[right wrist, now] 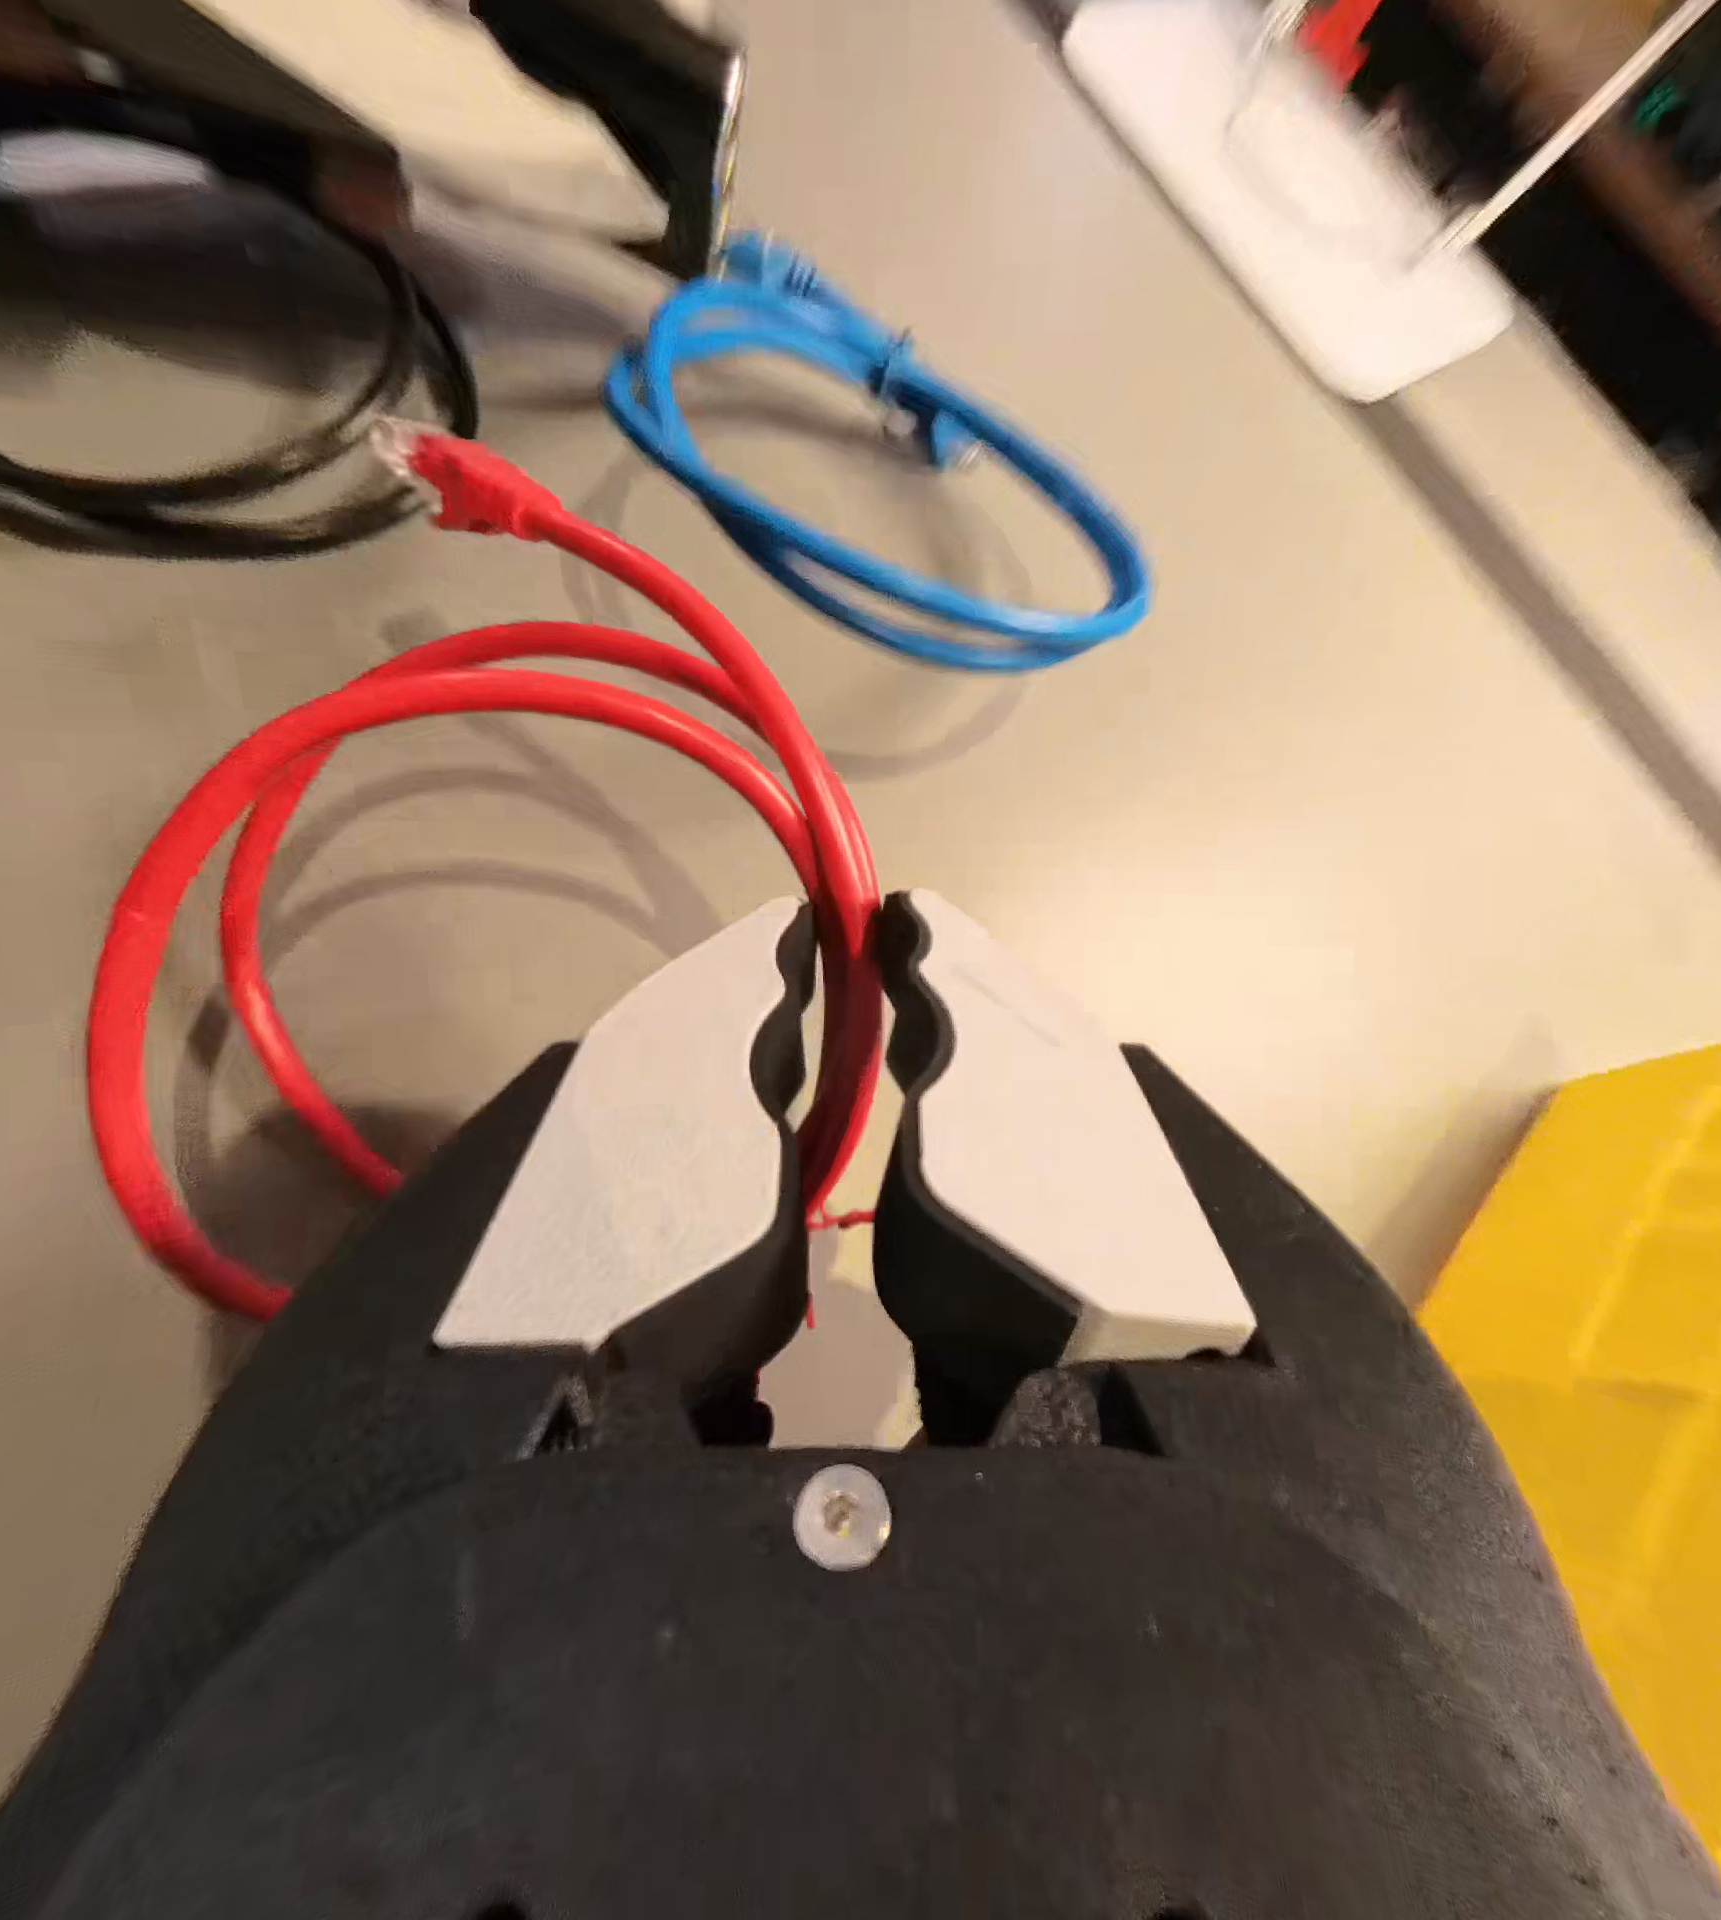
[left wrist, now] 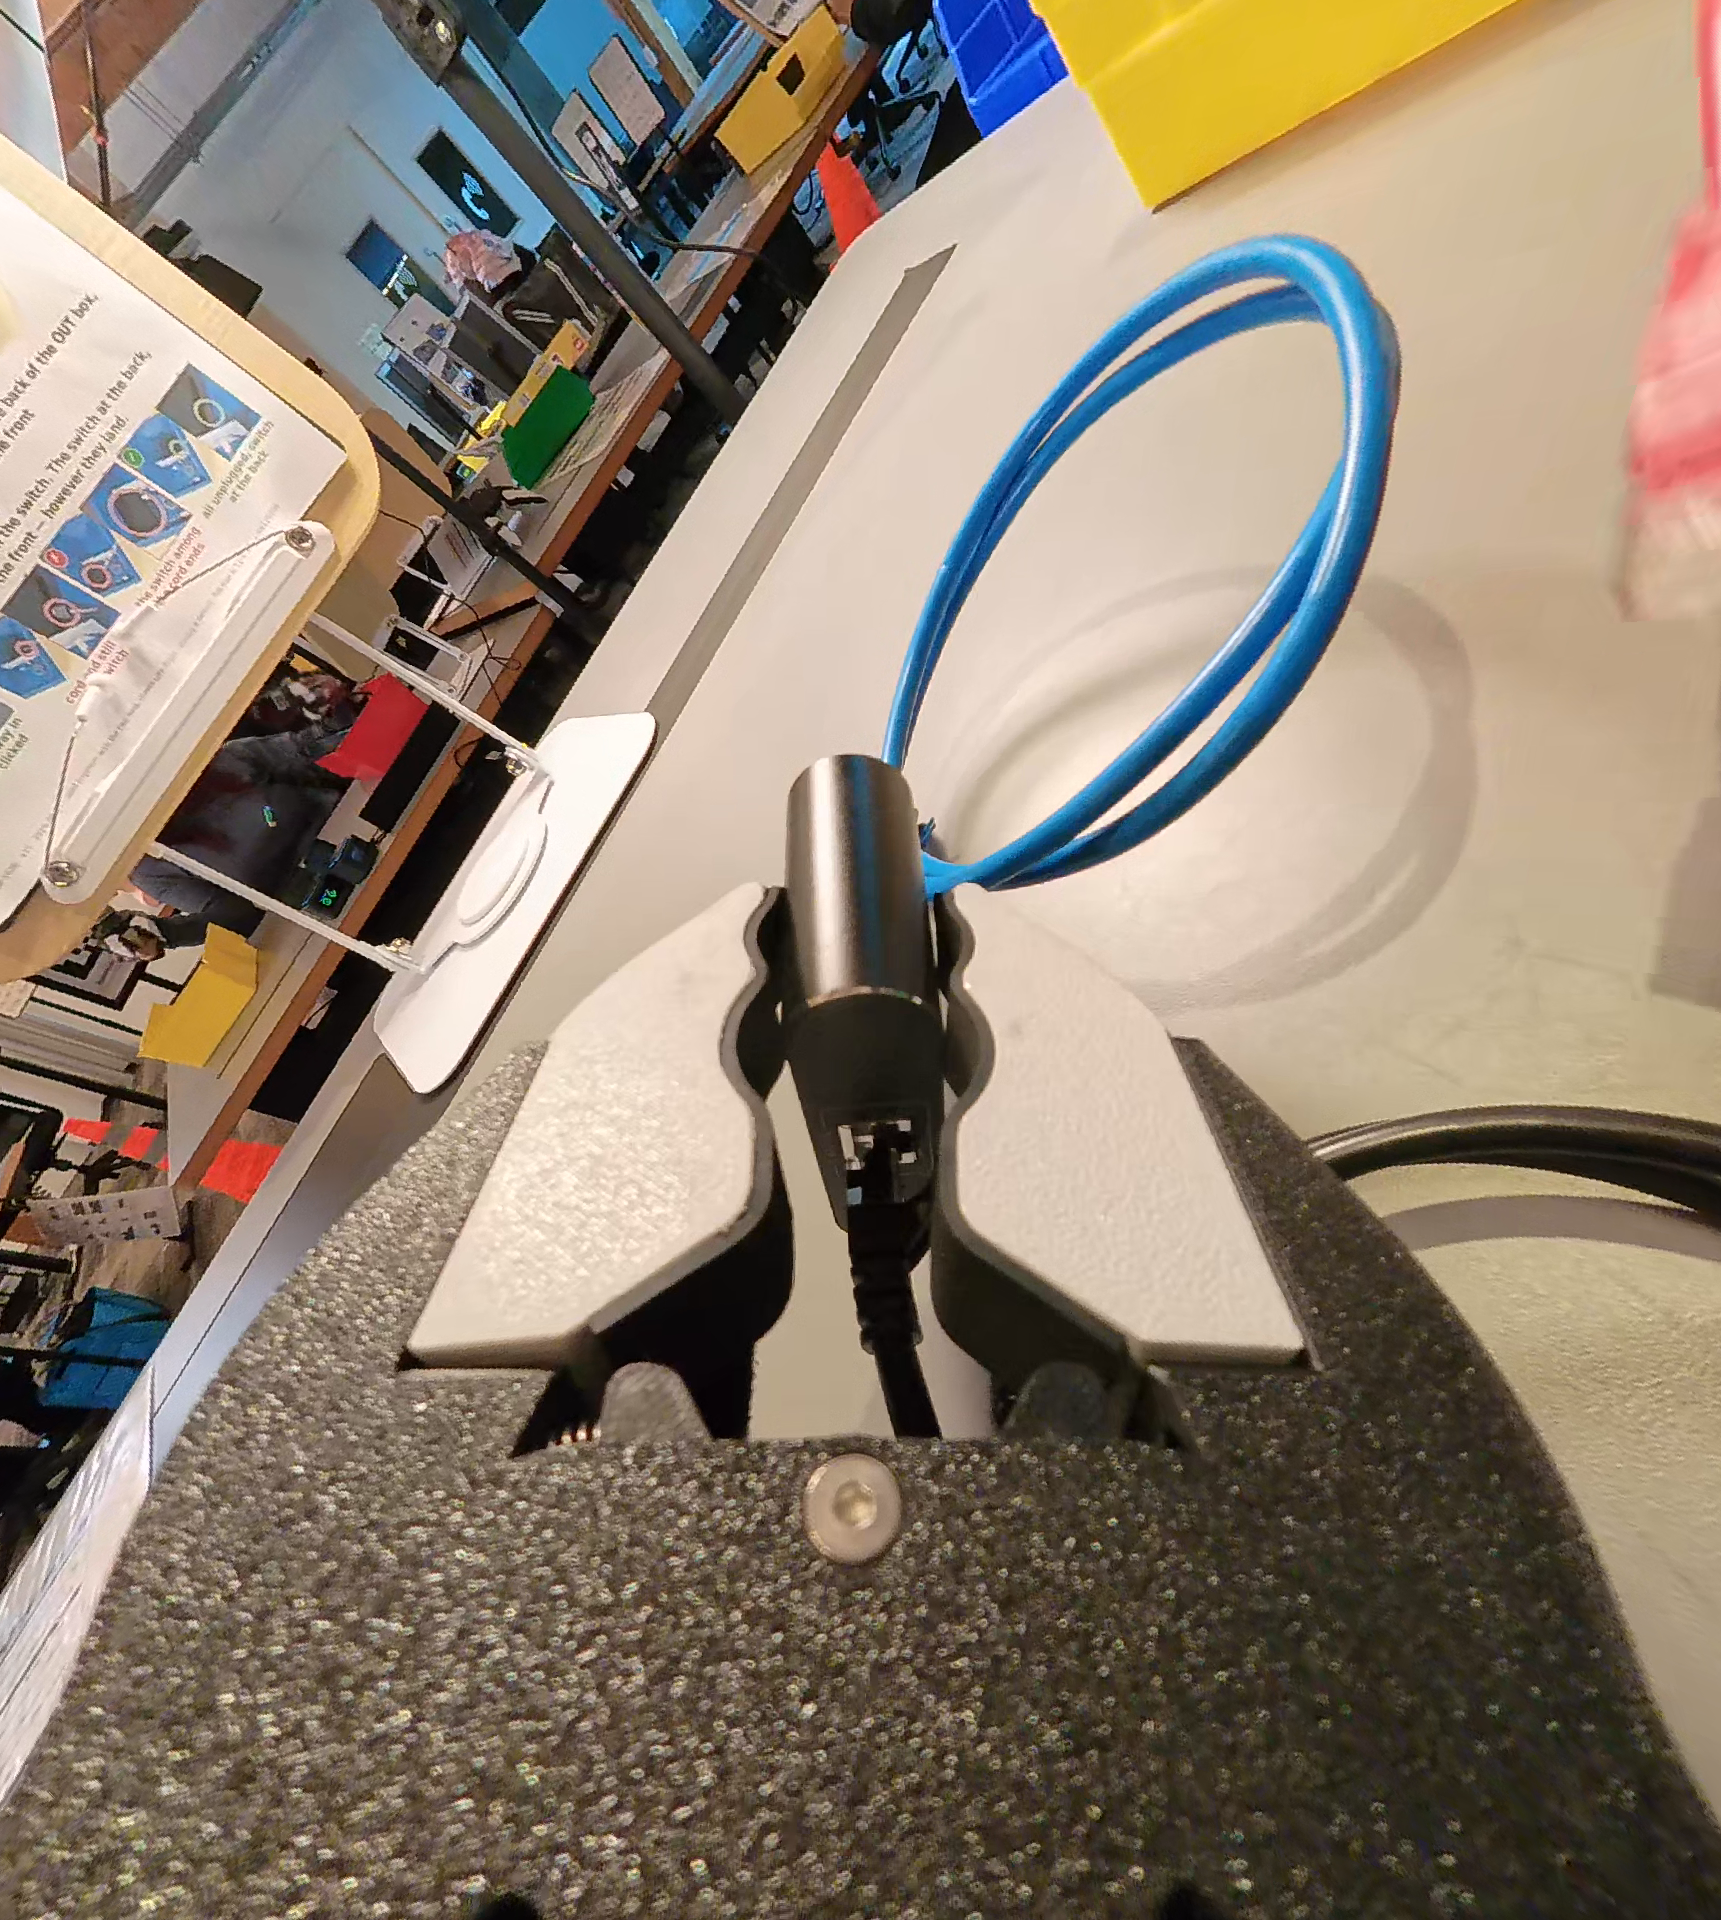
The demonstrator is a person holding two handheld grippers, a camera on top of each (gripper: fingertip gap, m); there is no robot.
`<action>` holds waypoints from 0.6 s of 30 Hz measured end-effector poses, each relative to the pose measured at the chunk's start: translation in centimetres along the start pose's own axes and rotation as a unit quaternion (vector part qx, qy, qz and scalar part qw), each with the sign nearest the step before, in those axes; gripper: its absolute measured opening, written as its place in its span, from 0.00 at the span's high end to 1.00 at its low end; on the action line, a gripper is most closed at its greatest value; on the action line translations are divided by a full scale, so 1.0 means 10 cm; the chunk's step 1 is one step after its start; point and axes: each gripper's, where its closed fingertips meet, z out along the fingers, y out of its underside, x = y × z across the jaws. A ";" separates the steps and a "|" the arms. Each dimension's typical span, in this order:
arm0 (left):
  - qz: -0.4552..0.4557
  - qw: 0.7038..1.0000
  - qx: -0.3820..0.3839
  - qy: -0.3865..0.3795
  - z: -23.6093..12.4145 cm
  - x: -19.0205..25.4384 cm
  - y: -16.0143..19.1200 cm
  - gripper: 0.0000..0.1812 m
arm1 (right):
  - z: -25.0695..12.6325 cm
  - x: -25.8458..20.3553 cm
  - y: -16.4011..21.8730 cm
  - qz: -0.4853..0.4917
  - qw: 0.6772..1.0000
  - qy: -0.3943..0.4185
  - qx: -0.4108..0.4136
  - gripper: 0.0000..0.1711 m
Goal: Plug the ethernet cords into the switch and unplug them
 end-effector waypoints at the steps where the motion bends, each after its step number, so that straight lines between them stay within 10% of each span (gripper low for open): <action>1: 0.002 1.000 0.000 0.000 0.00 0.00 0.00 0.85 | -0.13 0.06 -0.09 -0.001 1.000 0.022 0.020 0.93; 6: 0.009 1.000 0.001 -0.001 -0.01 0.00 -0.02 0.85 | -1.17 0.71 -0.42 0.053 0.968 0.184 0.159 0.93; 11: 0.009 1.000 0.002 0.002 0.00 0.02 -0.02 0.85 | -2.27 1.60 0.24 0.201 0.880 0.357 0.242 0.93; 18: 0.017 1.000 0.000 0.001 0.00 0.03 -0.02 0.85 | -1.92 2.14 1.49 0.312 0.857 0.395 0.106 0.92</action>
